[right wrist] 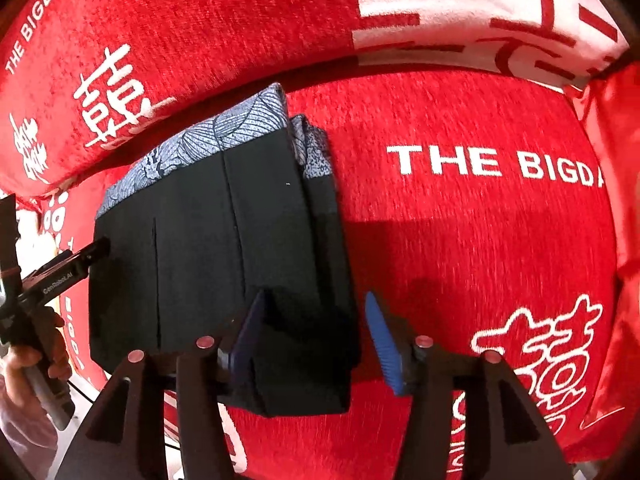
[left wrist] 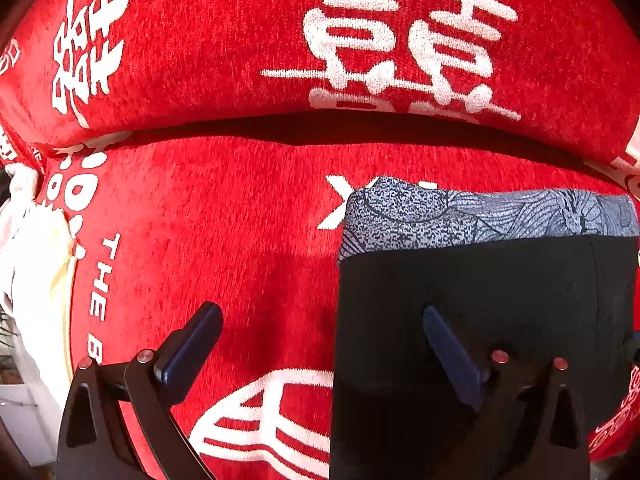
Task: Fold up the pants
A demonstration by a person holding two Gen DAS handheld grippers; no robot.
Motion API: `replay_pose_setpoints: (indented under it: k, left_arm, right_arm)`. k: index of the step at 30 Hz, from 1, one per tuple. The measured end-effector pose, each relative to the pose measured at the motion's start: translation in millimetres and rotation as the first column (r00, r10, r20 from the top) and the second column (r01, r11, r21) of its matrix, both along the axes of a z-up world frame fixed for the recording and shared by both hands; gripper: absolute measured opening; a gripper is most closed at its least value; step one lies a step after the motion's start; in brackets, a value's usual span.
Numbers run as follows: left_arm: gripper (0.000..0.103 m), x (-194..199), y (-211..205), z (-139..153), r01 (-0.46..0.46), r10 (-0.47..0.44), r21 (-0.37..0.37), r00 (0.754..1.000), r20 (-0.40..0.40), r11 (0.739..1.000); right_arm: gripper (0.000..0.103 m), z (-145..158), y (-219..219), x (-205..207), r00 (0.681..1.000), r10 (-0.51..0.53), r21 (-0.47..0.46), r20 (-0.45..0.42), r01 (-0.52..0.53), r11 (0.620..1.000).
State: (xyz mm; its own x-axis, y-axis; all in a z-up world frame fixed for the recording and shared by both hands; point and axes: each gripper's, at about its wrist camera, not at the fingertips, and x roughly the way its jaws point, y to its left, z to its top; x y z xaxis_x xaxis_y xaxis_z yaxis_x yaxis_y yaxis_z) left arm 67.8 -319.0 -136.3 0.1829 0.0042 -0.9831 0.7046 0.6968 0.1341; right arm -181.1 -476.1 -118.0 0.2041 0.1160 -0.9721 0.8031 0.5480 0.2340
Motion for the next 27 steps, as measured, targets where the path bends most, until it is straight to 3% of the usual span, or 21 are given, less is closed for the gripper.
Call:
replay_pose_setpoints:
  k: [19, 23, 27]
  left_arm:
    - [0.101, -11, 2, 6, 0.030, -0.030, 0.005, 1.000, 0.005, 1.000]
    - [0.101, -13, 11, 5, 0.032, -0.033, -0.022, 0.999, -0.037, 0.999]
    - [0.101, -15, 21, 2, 0.019, -0.030, -0.071, 0.988, -0.152, 0.997]
  right_arm:
    - [0.067, -3, 0, -12, 0.999, -0.035, 0.025, 0.015, 0.034, 0.999]
    - [0.069, -3, 0, -16, 0.999, -0.044, 0.040, 0.021, 0.043, 0.998]
    - [0.069, -3, 0, -21, 0.998, -0.055, 0.063, 0.031, 0.053, 0.997]
